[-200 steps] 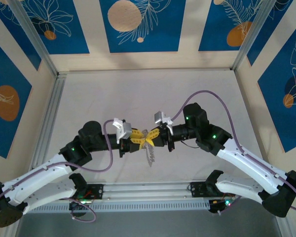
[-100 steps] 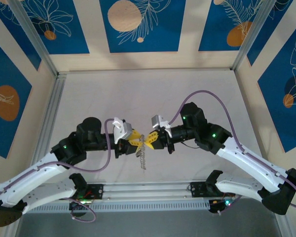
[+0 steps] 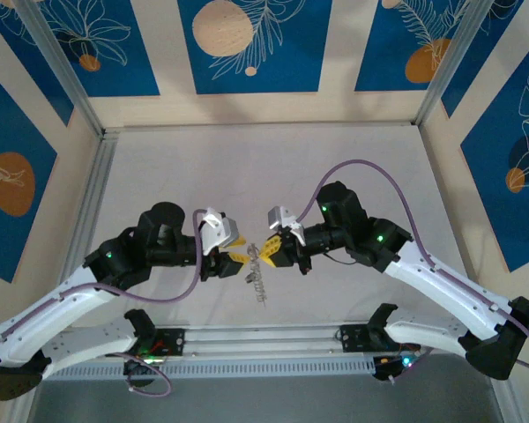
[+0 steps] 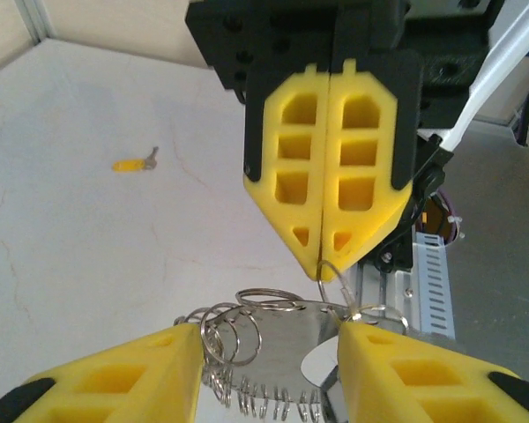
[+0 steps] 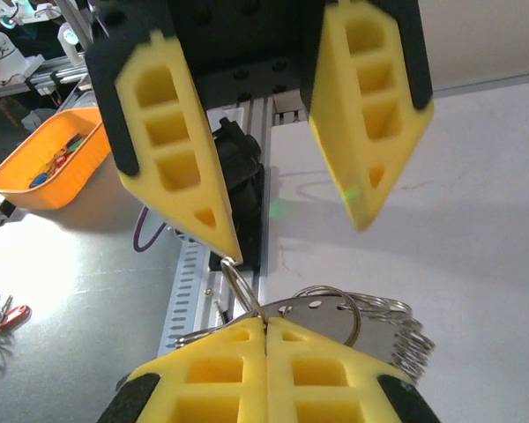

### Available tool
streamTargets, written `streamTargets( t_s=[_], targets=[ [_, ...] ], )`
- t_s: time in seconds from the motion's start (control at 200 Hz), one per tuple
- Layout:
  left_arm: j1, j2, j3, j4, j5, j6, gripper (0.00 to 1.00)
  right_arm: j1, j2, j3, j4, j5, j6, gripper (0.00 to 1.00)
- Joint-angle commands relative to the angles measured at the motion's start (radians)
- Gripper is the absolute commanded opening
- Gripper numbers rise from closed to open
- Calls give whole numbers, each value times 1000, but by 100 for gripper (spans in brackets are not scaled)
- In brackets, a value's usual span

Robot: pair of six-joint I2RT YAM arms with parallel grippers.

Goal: Put the keys on the keyring

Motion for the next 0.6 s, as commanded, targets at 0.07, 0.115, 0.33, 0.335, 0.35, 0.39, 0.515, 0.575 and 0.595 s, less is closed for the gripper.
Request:
streamTargets(
  t_s=[0.07,0.115,0.33,0.335,0.35,0.39,0.515,0.575,0.595],
  targets=[
    [-9,30,59,-40,70,24,46,3,11,50,-31,38,-32,0],
    [-9,30,67,-49,61,23,46,4,12,52,-34,50,-34,0],
    [-8,10,97,-100,-23,-10,47,6,15,37,-15,87,-31,0],
    [-8,10,98,-100,-26,-11,47,6,15,36,-14,87,-31,0],
    [-10,11,98,-101,-30,-13,47,6,15,34,-11,90,-30,0],
    [-9,9,96,-98,-34,-24,46,5,15,33,-5,98,-26,0],
    [-10,15,83,-57,1,-54,46,6,17,34,8,115,-16,0],
    [-13,20,78,-33,11,-66,46,6,17,34,13,129,-10,0],
    [-15,22,77,-23,13,-70,46,6,17,35,15,136,-8,0]
  ],
)
